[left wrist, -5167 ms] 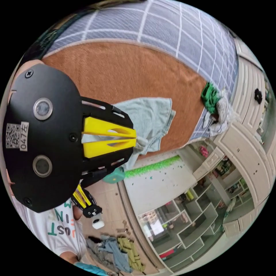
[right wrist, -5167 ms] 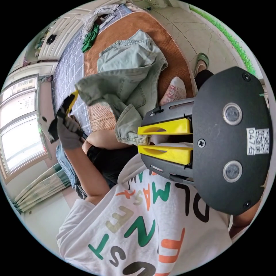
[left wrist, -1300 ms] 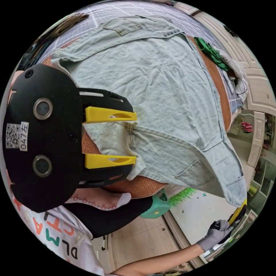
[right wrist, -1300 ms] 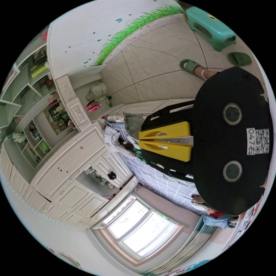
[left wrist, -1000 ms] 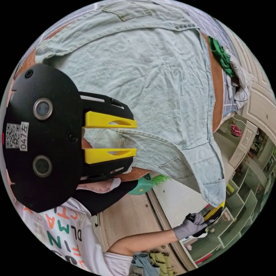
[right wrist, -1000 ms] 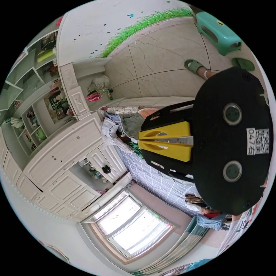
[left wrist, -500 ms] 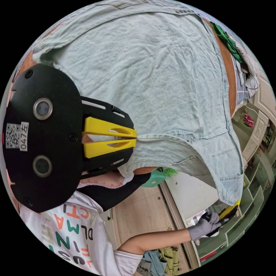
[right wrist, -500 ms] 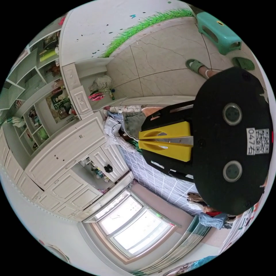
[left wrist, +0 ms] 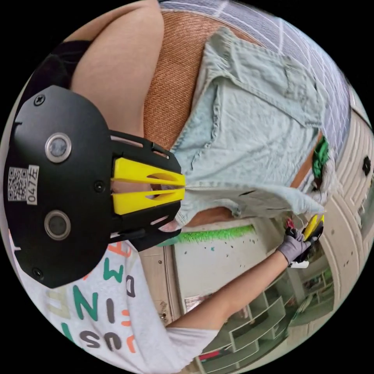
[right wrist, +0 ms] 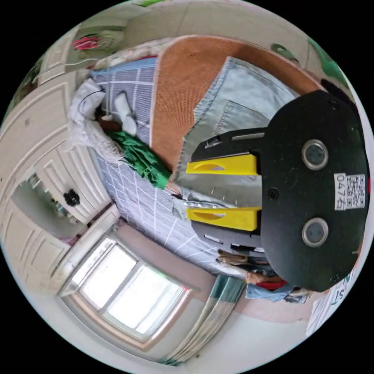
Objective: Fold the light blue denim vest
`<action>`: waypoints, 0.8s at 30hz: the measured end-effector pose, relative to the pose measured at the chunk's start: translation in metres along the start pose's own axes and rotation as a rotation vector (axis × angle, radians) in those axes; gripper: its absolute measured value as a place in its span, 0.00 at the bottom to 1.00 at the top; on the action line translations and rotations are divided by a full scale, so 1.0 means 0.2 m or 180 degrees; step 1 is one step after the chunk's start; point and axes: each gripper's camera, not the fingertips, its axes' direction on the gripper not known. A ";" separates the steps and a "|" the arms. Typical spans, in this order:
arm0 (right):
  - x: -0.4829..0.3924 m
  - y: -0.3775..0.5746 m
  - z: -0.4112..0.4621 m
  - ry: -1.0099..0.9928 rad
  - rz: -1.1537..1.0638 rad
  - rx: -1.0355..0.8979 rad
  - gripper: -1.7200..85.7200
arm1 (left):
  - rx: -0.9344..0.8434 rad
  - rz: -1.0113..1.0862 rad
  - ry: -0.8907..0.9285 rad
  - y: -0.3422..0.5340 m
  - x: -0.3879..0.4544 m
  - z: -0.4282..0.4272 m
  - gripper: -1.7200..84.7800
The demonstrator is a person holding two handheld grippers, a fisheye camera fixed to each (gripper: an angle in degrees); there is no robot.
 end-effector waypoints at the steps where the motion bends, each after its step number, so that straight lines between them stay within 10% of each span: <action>1: 0.03 0.02 -0.02 -0.0064 0.0081 0.0090 0.12 | -0.0041 -0.0030 0.0073 -0.02 -0.03 0.03 0.04; 11: 0.26 0.38 -0.61 0.1186 0.0421 -0.0385 0.14 | -0.0557 0.0163 0.0046 -0.07 -0.02 0.30 0.12; 24: -0.72 0.54 -0.28 0.2246 -0.1383 -0.1116 0.05 | -0.0777 0.0703 -0.0709 -0.10 0.27 0.52 0.13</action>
